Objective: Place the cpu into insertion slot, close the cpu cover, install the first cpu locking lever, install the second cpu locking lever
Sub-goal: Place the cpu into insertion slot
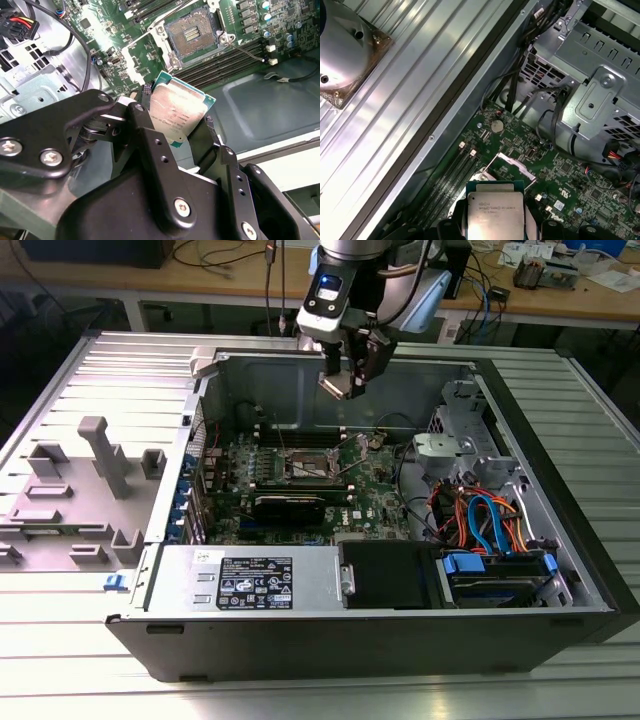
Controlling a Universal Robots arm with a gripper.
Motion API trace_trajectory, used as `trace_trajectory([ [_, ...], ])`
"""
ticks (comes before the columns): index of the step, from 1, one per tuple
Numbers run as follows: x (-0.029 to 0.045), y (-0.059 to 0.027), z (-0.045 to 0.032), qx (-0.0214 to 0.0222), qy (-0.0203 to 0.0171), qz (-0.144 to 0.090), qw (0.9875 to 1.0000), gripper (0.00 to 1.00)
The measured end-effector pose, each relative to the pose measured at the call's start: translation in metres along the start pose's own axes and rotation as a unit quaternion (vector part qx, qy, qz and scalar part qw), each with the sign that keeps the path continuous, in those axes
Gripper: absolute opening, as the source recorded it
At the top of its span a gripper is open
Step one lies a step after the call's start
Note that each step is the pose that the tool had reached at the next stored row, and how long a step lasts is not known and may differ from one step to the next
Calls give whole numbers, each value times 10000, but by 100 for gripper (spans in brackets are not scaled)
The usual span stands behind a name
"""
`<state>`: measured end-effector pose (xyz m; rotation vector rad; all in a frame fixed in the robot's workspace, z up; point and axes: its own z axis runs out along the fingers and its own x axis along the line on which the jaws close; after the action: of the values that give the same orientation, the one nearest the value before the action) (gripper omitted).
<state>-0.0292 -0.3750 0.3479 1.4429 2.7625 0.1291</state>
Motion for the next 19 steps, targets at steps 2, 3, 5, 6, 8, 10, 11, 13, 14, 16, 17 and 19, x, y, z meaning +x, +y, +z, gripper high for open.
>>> trace_trajectory([
  [2, 1, -1, 0, 0, -3, 29, 10000, 55],
  [3, 1, -1, 0, 0, -3, 37, 10000, 55],
  [5, 1, -1, 0, -1, -4, 46, 10000, 55],
  [6, 0, -1, 0, -1, -4, 51, 10000, 55],
  [8, 0, -1, 0, -1, -5, 60, 10000, 55],
  [10, 0, -1, 0, -1, -5, 61, 10000, 55],
  [11, 0, -1, 0, -1, -5, 61, 10000, 55],
  [13, 0, -1, 0, -1, -6, 68, 10000, 55],
  [14, 0, -1, 0, -1, -7, 76, 10000, 55],
  [16, 0, -1, 0, -1, -7, 77, 10000, 55],
  [17, 0, -1, 0, -1, -7, 77, 10000, 55],
  [19, 0, -1, 0, -1, -7, 78, 10000, 55],
])
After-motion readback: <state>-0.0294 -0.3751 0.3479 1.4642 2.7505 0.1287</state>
